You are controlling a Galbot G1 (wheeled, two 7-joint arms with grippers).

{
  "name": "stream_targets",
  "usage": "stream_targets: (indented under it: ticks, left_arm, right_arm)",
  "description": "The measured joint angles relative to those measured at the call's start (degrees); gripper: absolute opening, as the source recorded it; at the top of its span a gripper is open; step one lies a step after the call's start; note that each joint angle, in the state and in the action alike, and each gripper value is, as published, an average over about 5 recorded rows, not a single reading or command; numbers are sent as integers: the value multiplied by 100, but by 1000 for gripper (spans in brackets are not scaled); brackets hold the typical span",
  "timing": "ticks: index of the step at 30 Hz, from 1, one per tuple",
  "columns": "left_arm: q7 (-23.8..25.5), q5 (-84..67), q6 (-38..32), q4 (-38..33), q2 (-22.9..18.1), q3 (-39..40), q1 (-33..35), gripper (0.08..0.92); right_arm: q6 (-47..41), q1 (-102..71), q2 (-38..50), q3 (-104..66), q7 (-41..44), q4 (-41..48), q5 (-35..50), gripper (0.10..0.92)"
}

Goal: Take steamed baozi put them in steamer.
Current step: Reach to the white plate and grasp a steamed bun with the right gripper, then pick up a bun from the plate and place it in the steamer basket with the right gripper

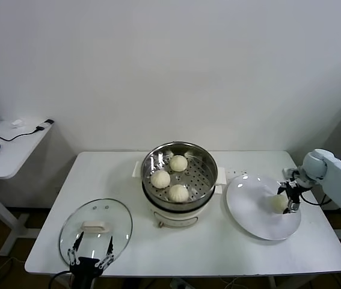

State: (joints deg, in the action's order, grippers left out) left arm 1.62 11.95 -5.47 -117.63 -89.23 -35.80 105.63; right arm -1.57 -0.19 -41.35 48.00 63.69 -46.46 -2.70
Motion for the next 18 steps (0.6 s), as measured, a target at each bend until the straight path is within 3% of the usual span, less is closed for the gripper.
stream_targets:
  ticks: [9,18]
  left_arm:
    - [-5,1,-12,-8,-2,-7,29,823]
    - [-8,11,-26,-29,-4,6,55,823]
  right_arm:
    - [1,-35,-57,-119,91,120,4,600]
    - [-27,52,-34,-85,148,107,148,544]
